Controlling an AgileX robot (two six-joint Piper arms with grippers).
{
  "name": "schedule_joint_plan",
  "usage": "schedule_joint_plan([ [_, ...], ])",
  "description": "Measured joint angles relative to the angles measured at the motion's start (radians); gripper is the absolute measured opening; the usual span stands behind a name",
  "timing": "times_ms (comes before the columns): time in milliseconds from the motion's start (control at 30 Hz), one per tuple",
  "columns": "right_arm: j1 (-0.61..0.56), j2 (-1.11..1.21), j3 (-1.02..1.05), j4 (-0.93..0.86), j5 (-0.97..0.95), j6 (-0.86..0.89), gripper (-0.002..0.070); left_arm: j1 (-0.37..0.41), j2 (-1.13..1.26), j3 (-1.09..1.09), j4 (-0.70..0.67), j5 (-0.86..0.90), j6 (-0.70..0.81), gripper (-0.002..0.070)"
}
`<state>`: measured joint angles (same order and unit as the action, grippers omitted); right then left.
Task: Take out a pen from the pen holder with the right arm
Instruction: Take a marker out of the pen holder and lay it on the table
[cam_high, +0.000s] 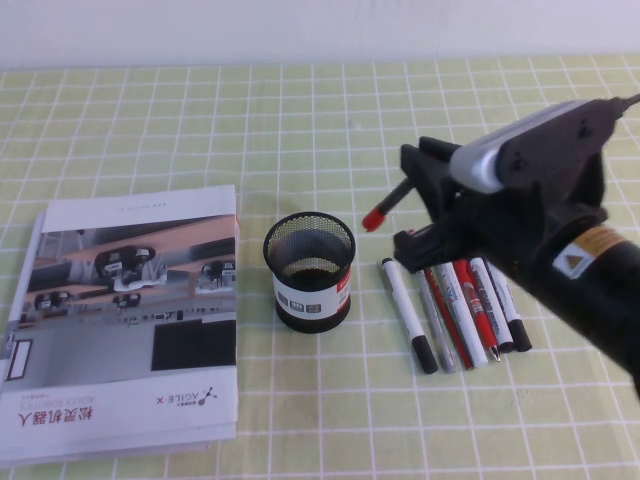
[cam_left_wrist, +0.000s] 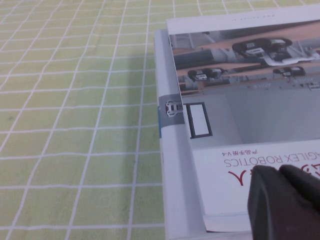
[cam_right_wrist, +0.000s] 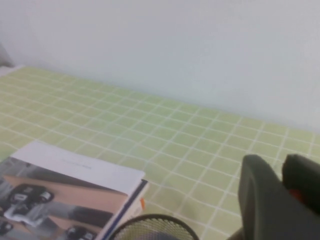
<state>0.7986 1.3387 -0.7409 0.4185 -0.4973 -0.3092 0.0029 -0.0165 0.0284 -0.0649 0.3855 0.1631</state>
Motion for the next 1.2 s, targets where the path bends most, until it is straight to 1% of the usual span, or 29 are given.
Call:
schedule_joint_plan([
  [100,-0.028,-0.059,0.000,0.039,0.084,-0.060,0.0029,0.000,0.000,0.000,0.000,0.000,0.000,-0.0006],
  [233,-0.119,-0.113,-0.010,0.041,0.265,-0.056,0.0029,0.000,0.000,0.000,0.000,0.000,0.000,-0.0006],
  [300,-0.173,-0.118,-0.046,0.004,0.406,-0.002,0.0029,0.000,0.000,0.000,0.000,0.000,0.000,-0.0006],
  [433,-0.257,-0.091,-0.174,-0.148,0.763,0.211,0.0029,0.000,0.000,0.000,0.000,0.000,0.000,-0.0006],
  [567,-0.269,-0.012,-0.319,-0.251,1.017,0.376,0.0029,0.000,0.000,0.000,0.000,0.000,0.000,-0.0006],
  [700,-0.269,0.112,-0.458,-0.254,1.194,0.411,0.0029,0.000,0.000,0.000,0.000,0.000,0.000,-0.0006],
  [800,-0.269,0.223,-0.545,-0.254,1.284,0.413,0.0029,0.000,0.000,0.000,0.000,0.000,0.000,-0.0006],
  [900,-0.269,0.341,-0.627,-0.254,1.327,0.413,0.0029,0.000,0.000,0.000,0.000,0.000,0.000,-0.0006],
  [1200,-0.269,0.554,-0.826,-0.234,1.369,0.374,0.0029,0.000,0.000,0.000,0.000,0.000,0.000,-0.0006],
])
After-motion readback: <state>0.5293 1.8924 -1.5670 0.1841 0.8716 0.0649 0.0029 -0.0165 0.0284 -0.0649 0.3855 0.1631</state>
